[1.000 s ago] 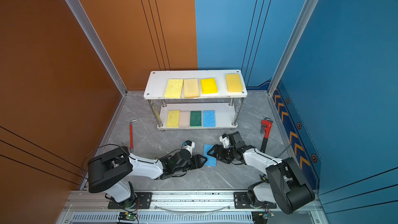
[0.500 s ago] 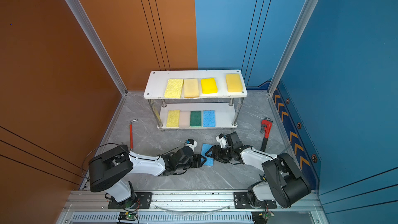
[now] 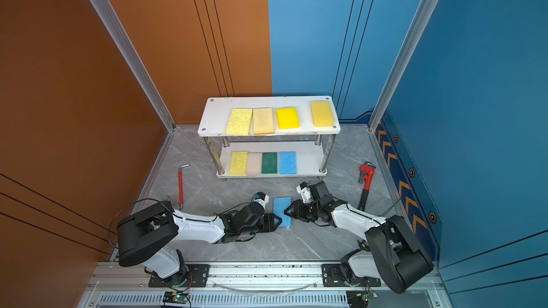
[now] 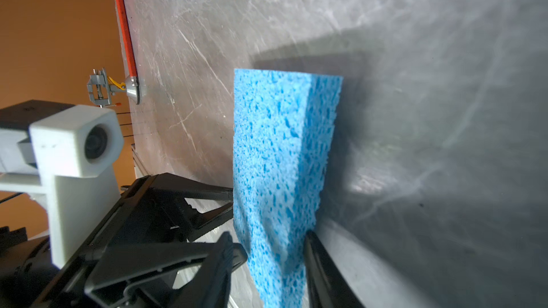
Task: Arrange cleaning sponges on a shelf
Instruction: Pick up the cleaning sponge at the center of the table.
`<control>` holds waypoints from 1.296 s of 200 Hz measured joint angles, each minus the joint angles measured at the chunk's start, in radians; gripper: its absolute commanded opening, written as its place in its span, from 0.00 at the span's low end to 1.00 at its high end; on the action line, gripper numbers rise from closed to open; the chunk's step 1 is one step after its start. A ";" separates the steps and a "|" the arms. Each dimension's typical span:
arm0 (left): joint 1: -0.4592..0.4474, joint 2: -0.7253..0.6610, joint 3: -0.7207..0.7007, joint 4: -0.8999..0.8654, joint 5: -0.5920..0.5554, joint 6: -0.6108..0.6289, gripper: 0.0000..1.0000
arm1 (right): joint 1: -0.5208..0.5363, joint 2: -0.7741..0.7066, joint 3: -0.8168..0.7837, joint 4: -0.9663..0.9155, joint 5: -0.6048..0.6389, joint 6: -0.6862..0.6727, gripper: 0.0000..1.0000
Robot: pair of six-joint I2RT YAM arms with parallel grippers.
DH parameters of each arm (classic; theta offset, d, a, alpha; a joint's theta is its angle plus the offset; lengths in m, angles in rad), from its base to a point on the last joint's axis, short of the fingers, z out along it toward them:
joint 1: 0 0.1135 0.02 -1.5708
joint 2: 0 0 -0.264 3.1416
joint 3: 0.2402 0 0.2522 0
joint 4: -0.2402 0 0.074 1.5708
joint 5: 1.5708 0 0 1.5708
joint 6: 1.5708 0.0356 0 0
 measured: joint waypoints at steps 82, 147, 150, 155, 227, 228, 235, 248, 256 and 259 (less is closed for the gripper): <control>0.002 -0.032 -0.030 0.002 0.004 -0.001 0.51 | 0.005 -0.009 0.001 -0.013 0.012 -0.005 0.08; 0.043 -0.122 -0.075 -0.002 0.017 -0.011 0.70 | -0.024 -0.033 0.000 -0.024 0.005 -0.007 0.02; 0.045 -0.127 -0.076 -0.002 0.018 -0.011 0.70 | -0.027 -0.037 0.000 -0.024 0.003 -0.007 0.01; 0.048 -0.136 -0.077 -0.003 0.021 -0.011 0.71 | -0.031 -0.042 0.000 -0.025 0.002 -0.007 0.02; 0.071 -0.262 -0.078 -0.006 0.053 -0.011 0.78 | -0.073 -0.128 -0.003 -0.024 -0.057 0.003 0.01; 0.072 -0.266 -0.078 -0.006 0.053 -0.011 0.78 | -0.074 -0.129 -0.003 -0.024 -0.058 0.003 0.01; 0.074 -0.279 -0.078 -0.006 0.054 -0.011 0.78 | -0.076 -0.135 -0.003 -0.024 -0.061 0.004 0.01; 0.081 -0.304 -0.079 -0.005 0.060 -0.011 0.78 | -0.082 -0.146 -0.003 -0.024 -0.069 0.004 0.01; 0.086 -0.317 -0.082 -0.005 0.062 -0.011 0.78 | -0.085 -0.153 -0.003 -0.025 -0.075 0.004 0.01; 0.088 -0.323 -0.085 -0.005 0.064 -0.011 0.78 | -0.088 -0.155 -0.003 -0.025 -0.077 0.005 0.01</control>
